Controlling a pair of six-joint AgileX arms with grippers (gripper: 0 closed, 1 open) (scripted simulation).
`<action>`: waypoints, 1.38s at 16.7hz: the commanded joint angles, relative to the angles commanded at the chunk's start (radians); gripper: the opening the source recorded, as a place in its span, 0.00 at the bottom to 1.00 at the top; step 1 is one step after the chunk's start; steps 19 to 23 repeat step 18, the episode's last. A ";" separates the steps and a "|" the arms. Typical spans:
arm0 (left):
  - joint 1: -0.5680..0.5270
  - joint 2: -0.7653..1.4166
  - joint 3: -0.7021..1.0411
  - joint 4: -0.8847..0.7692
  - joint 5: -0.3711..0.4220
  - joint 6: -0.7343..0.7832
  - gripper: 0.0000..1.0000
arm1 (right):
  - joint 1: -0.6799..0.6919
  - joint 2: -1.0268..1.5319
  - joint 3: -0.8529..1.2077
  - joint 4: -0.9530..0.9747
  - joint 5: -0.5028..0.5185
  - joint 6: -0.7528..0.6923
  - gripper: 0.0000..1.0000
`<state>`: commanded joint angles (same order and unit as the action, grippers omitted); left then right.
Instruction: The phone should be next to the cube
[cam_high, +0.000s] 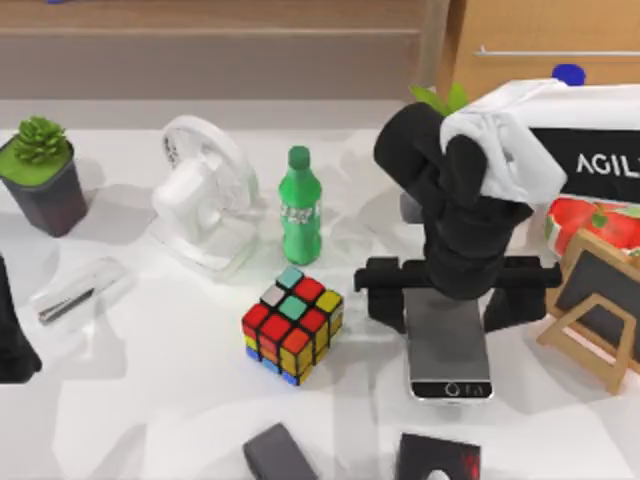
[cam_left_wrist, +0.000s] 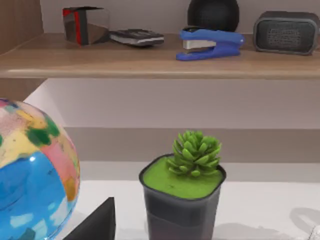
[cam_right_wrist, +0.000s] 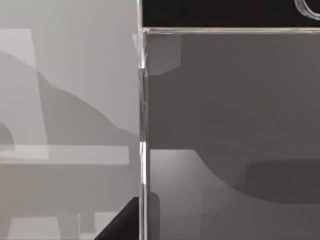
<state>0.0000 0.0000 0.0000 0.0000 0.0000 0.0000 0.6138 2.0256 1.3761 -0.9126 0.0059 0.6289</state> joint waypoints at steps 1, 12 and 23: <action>0.000 0.000 0.000 0.000 0.000 0.000 1.00 | 0.000 0.000 0.000 0.000 0.000 0.000 0.15; 0.000 0.000 0.000 0.000 0.000 0.000 1.00 | 0.000 0.000 0.000 0.000 0.000 0.000 0.98; 0.000 0.000 0.000 0.000 0.000 0.000 1.00 | 0.000 0.000 0.000 0.000 0.000 0.000 1.00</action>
